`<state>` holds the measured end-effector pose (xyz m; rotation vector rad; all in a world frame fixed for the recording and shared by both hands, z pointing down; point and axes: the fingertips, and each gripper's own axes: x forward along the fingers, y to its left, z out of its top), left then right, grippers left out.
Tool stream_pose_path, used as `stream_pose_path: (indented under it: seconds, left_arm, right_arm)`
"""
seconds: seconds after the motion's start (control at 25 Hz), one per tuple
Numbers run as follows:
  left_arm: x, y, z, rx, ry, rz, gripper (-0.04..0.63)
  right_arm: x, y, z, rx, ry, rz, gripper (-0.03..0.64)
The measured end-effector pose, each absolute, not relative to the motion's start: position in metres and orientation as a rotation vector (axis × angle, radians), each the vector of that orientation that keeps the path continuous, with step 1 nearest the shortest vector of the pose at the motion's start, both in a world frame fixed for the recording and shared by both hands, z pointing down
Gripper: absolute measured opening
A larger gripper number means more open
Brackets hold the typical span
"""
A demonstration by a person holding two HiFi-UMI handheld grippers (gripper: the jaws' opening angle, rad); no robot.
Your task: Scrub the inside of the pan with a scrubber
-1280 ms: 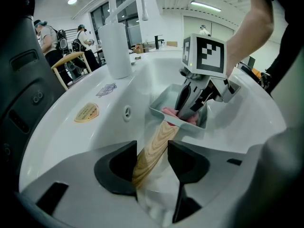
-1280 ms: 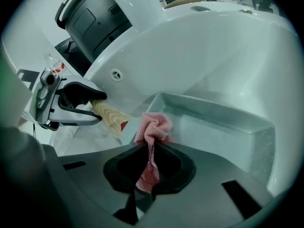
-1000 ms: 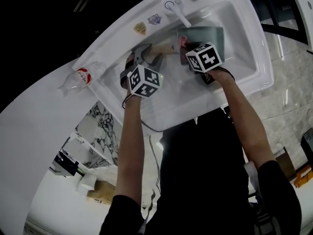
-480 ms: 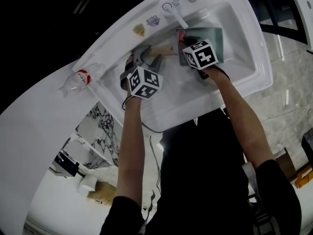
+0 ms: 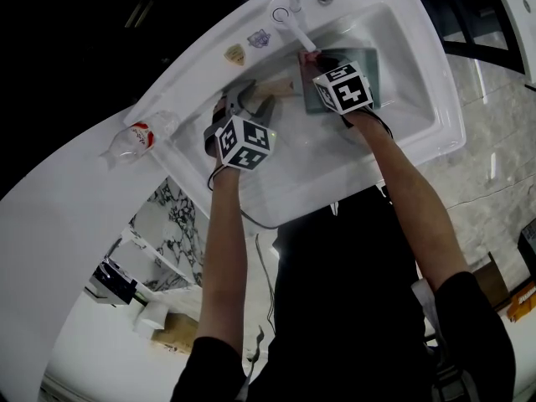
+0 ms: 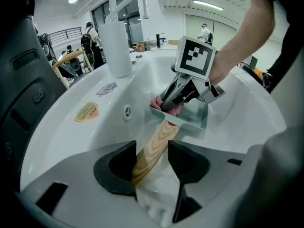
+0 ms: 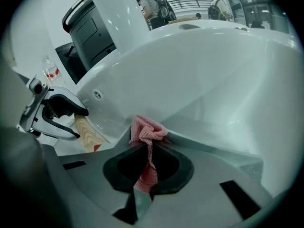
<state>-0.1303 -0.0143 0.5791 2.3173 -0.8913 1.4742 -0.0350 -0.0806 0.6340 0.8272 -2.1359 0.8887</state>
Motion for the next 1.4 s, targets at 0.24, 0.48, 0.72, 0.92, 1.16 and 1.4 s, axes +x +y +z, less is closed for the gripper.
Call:
stream_pose_path:
  seconds: [0.24,0.48,0.72,0.92,1.16,1.4]
  left_arm:
    - [-0.13,-0.015,0.579,2.319,-0.902,1.471,0.216]
    - [-0.129,-0.015,0.579,2.312,-0.9,1.472,0.216]
    - [-0.13,-0.015,0.58,2.303,-0.901,1.476,0.218]
    - [-0.13,-0.015,0.58,2.3,-0.904,1.478,0.218]
    - [-0.129,-0.015,0.58,2.3,-0.907,1.48,0.218]
    - [-0.129,-0.015,0.579,2.298,-0.911,1.479,0.218]
  right_arm:
    - [0.013,-0.089,0.64,0.868,-2.027,0.73,0.041]
    - [0.056,-0.091,0.645,0.846,-1.823,0.438,0.041]
    - [0.081,-0.092,0.653,0.805,-1.676,0.26,0.041]
    - [0.082,-0.077,0.652,0.77,-1.617,0.295,0.041]
    - [0.062,-0.067,0.651,0.797,-1.674,0.396,0.041]
    - [0.016,-0.061,0.643,0.758,-1.762,0.392,0.041]
